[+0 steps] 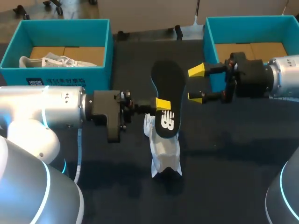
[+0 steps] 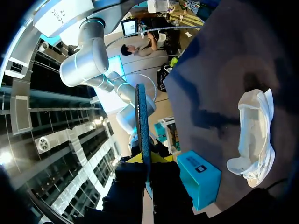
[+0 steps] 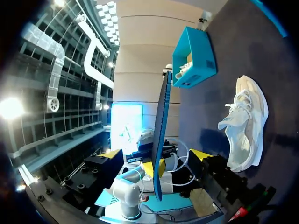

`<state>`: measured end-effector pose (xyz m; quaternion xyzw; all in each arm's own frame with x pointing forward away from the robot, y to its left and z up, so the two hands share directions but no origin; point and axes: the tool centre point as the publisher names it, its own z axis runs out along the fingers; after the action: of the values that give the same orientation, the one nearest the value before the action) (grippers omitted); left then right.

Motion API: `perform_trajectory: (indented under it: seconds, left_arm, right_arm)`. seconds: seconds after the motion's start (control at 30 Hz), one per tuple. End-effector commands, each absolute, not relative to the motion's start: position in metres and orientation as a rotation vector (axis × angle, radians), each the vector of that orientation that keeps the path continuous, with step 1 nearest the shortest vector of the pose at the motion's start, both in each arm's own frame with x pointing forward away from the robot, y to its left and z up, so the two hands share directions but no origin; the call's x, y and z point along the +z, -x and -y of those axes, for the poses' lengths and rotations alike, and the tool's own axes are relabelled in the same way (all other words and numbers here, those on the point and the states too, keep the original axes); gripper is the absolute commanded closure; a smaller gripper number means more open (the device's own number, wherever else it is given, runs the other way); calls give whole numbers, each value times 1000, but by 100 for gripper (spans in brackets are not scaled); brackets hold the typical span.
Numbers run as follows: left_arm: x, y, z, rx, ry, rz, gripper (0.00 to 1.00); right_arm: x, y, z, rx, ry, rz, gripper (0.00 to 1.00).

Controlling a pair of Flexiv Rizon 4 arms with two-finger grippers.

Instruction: Take the shoe out of the shoebox, open the shoe tongue, remove and reinsert the insole, then place the shoe into the shoebox

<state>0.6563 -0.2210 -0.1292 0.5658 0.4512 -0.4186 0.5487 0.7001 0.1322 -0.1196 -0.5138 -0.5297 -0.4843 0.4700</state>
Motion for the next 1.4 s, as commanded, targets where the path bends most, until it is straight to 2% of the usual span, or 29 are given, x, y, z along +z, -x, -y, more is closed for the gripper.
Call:
perform_trajectory:
  seconds: [0.03,0.37,0.53,0.73,0.8,0.83,0.97,1.0,1.03,1.07,1.4]
  left_arm:
    - [-132,-662,239,-989,-1348,-1057,100]
    - [-132,-660,251,-997,-1320,-1048,100]
    - [-130,-662,256,-999,-1326,-1038,100]
    - [-130,-660,258,-1001,-1333,-1032,100]
    - [-132,-658,257,-1004,-1338,-1034,100]
    - [-133,-657,257,-1004,-1340,-1037,100]
    - [-136,-656,258,-1020,-1343,-1069,100]
    - [-135,-656,258,-1024,-1340,-1080,75]
    - [-135,-656,257,-1015,-1344,-1092,22]
    - [-136,-657,254,-1014,-1345,-1098,0]
    - [-142,-671,220,-994,-1323,-1205,0]
  right_arm:
    - [-122,-707,-139,-1178,1253,1302,58]
    - [-127,-707,-143,-1170,1242,1284,64]
    - [-128,-706,-143,-1165,1240,1279,77]
    - [-129,-706,-142,-1171,1241,1277,85]
    - [-129,-706,-141,-1174,1242,1277,97]
    - [-129,-706,-141,-1175,1241,1276,100]
    - [-130,-706,-141,-1177,1237,1275,100]
    - [-131,-706,-141,-1179,1236,1275,100]
    - [-132,-706,-141,-1181,1235,1274,100]
    - [-133,-706,-141,-1182,1235,1273,100]
    - [-142,-703,-138,-1177,1240,1249,100]
